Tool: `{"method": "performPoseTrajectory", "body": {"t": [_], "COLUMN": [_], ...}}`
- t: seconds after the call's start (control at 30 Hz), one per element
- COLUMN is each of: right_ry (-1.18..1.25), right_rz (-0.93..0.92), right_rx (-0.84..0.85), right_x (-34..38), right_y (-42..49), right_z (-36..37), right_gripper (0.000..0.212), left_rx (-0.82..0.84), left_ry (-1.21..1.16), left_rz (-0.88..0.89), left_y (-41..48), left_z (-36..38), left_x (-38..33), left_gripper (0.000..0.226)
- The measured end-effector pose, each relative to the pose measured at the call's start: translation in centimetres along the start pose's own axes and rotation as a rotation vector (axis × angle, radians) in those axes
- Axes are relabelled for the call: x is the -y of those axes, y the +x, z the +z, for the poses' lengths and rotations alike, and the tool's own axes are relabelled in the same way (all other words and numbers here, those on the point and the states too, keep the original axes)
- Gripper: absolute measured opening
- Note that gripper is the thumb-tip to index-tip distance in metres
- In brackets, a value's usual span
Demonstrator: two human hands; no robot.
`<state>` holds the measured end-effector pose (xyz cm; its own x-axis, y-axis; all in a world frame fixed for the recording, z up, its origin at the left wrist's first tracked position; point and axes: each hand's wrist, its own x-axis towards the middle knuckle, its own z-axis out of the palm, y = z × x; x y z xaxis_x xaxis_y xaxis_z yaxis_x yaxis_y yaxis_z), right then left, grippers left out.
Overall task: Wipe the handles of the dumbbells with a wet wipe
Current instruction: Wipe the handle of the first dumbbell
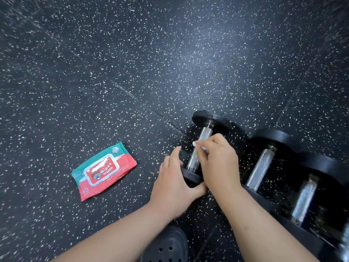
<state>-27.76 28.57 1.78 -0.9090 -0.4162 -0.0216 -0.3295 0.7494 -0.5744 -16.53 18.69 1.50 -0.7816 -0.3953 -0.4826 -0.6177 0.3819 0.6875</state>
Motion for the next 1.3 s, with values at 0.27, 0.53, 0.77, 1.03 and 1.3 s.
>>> {"method": "performPoseTrajectory", "body": {"t": [0.27,0.53,0.77,1.03,1.3], "right_ry": [0.018,0.187,0.284,0.94,1.162], "right_rz": [0.063,0.225,0.437,0.937,1.012], "right_rx": [-0.036,-0.132,-0.11,-0.075,-0.035], "right_x": [0.5,0.5,0.6,0.0,-0.5], "right_y": [-0.6,-0.3,-1.6,0.6,0.6], "right_z": [0.5,0.4,0.4,1.9,0.4], "right_gripper": [0.007,0.008,0.006,0.021,0.015], "left_rx": [0.031,0.017,0.013,0.009,0.01], "left_ry": [-0.005,-0.025,-0.032,-0.047,-0.041], "left_rz": [-0.017,-0.024,-0.026,-0.018,-0.01], "left_y": [0.0,0.0,0.1,0.0,0.0], "left_z": [-0.3,-0.2,0.0,-0.2,-0.2], "left_x": [0.0,0.1,0.2,0.2,0.3], "left_gripper": [0.129,0.127,0.129,0.123,0.123]}}
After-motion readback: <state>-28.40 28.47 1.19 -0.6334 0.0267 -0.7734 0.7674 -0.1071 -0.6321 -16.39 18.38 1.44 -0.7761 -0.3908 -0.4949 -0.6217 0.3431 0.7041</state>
